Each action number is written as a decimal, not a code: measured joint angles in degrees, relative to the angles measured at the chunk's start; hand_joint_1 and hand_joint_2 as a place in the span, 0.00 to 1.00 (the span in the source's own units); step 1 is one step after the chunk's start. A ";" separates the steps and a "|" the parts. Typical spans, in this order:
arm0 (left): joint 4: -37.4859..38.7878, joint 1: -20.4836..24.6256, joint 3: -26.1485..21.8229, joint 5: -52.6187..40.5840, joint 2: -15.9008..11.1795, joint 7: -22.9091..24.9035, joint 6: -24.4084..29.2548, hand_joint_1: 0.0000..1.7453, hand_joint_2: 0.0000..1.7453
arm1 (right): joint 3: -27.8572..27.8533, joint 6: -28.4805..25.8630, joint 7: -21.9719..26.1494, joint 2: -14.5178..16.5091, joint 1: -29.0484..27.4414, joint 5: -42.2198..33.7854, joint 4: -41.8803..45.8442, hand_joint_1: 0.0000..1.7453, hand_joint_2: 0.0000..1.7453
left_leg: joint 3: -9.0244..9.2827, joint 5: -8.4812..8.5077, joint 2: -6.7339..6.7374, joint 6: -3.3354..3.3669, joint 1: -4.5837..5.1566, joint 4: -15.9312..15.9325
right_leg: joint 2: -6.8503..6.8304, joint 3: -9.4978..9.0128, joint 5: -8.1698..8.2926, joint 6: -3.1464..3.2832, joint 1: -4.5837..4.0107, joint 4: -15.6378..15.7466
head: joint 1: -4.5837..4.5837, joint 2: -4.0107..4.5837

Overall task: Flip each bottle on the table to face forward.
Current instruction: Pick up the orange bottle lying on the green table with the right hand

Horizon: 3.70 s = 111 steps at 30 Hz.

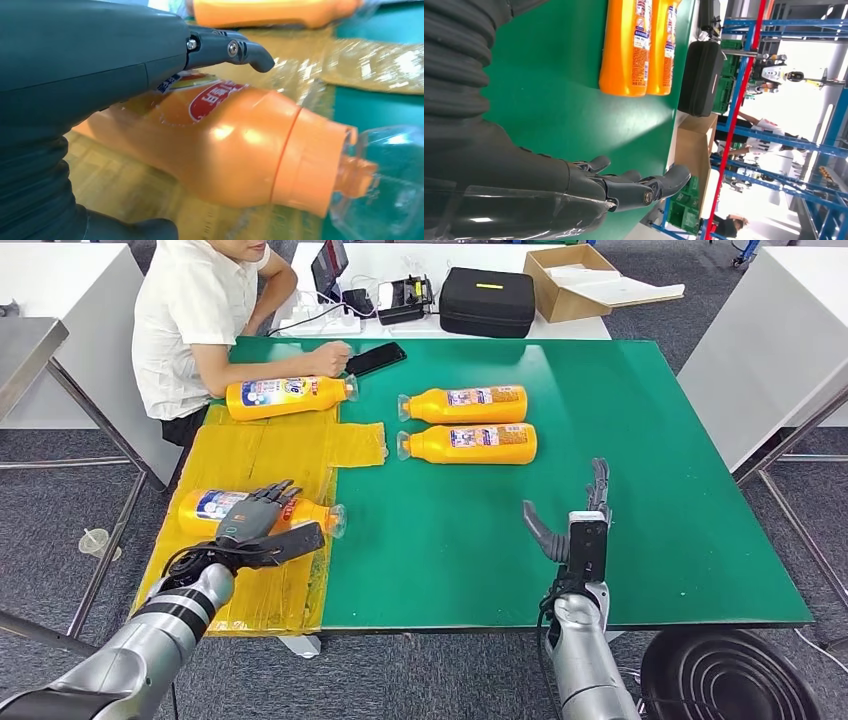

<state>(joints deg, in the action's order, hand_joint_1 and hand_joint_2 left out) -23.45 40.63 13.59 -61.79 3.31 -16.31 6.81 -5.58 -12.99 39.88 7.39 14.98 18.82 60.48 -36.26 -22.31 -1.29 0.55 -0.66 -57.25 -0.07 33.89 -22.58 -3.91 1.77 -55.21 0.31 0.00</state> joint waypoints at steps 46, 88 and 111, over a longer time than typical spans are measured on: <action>-46.11 -29.99 9.95 43.79 12.33 -2.23 -2.37 0.00 1.00 | 8.20 -3.40 -17.13 -7.06 -0.33 40.11 2.24 0.00 1.00 | -0.60 -0.15 0.04 -0.05 0.08 -0.04 | 0.01 0.59 -0.02 -0.04 0.09 0.04 | -0.02 0.00; -40.96 -29.13 10.20 43.12 13.63 1.08 3.71 0.00 1.00 | 22.99 9.90 -30.93 -13.70 10.87 45.73 -15.44 0.00 1.00 | -0.61 -0.14 0.07 -0.05 0.01 -0.04 | 0.03 0.64 -0.01 -0.04 0.00 0.01 | 0.03 0.00; -40.97 -29.63 8.86 41.59 13.69 0.89 4.84 0.00 1.00 | 33.63 17.97 -37.05 -27.12 14.80 46.10 -12.43 0.00 1.00 | -0.65 -0.14 0.05 -0.04 0.04 -0.05 | 0.02 0.64 0.00 -0.05 0.03 0.01 | 0.03 0.00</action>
<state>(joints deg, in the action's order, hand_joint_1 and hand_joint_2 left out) -64.41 11.01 22.45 -20.20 17.00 -15.42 11.64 28.05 4.98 2.83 -19.74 29.78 64.92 48.05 -36.92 -22.45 -1.23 0.51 -0.62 -57.30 -0.05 34.52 -22.58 -3.96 1.80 -55.20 0.34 0.00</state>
